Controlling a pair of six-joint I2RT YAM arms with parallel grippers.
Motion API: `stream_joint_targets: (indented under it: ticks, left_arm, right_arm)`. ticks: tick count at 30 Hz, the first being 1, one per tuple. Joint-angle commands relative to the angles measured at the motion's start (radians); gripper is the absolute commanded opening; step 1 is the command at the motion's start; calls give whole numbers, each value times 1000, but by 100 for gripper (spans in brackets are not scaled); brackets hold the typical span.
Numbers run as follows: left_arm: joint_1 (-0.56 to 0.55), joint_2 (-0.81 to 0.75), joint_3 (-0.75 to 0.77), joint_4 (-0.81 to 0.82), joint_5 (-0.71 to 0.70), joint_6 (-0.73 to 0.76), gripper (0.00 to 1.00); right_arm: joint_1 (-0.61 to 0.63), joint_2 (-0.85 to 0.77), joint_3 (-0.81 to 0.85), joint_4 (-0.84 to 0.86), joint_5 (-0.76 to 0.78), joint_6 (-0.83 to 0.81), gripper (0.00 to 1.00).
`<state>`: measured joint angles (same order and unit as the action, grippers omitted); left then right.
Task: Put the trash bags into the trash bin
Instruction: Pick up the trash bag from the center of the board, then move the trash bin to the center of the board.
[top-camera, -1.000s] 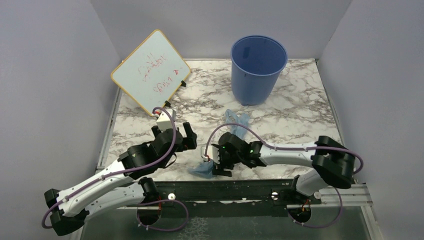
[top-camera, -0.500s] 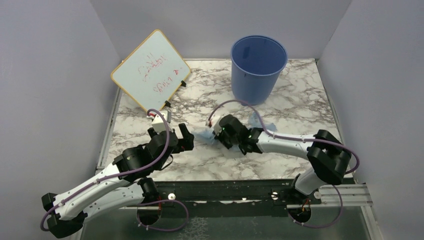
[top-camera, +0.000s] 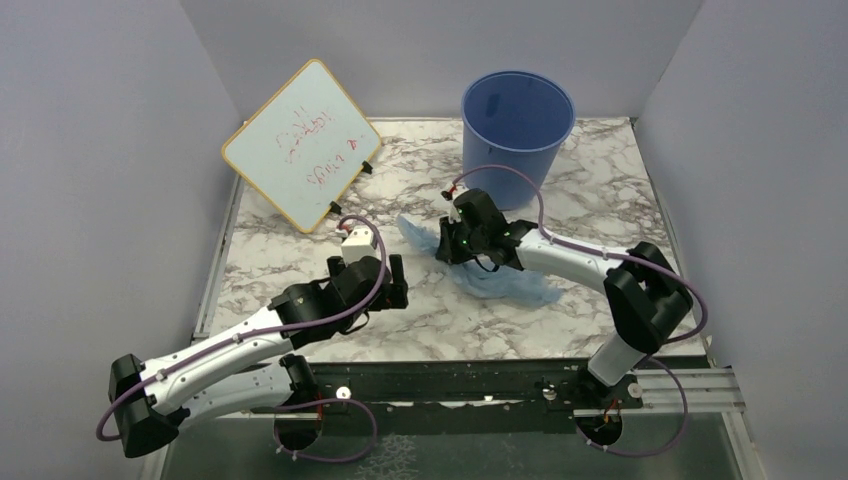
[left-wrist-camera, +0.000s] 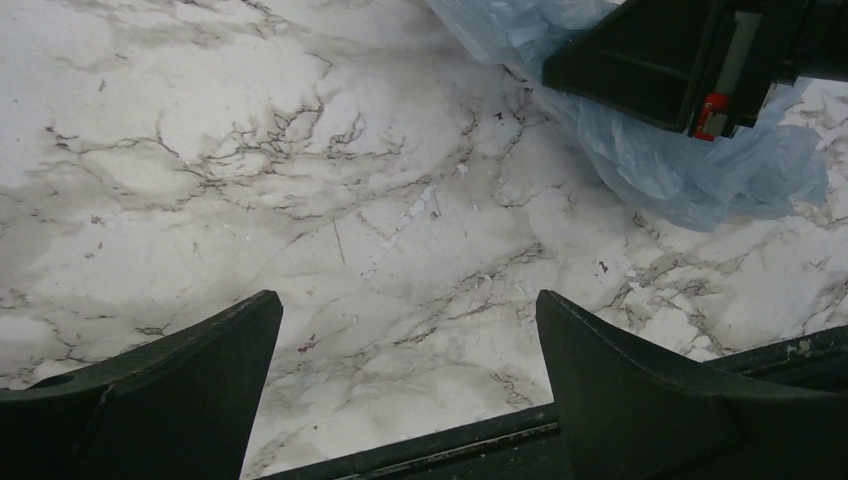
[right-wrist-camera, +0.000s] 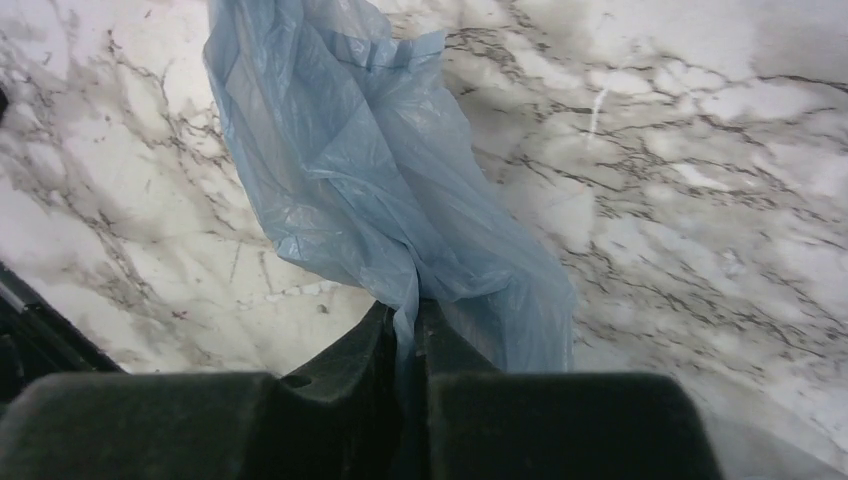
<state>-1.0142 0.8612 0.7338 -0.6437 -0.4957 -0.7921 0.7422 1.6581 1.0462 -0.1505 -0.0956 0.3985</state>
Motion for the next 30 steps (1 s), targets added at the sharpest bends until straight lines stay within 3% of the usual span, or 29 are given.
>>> stream_joint_targets:
  ticks: [1, 5, 9, 12, 16, 21, 30]
  left_arm:
    - [4, 38, -4, 61, 73, 20, 99]
    - [4, 44, -23, 88, 91, 16, 99]
    - [5, 40, -22, 101, 106, 25, 99]
    - [5, 31, -20, 101, 95, 25, 99]
    - [5, 12, -27, 105, 90, 16, 99]
    - [5, -29, -45, 103, 92, 10, 99]
    - [5, -58, -51, 101, 92, 4, 99]
  right_arm:
    - [5, 60, 52, -52, 131, 95, 1]
    - [-23, 55, -27, 63, 353, 83, 1]
    - [-31, 71, -110, 315, 569, -71, 1]
    - [-43, 132, -94, 436, 596, -252, 1]
    - [-82, 249, 29, 398, 625, -435, 1]
    - [-118, 350, 91, 495, 693, -621, 1]
    - [-178, 450, 210, 472, 718, -659, 1]
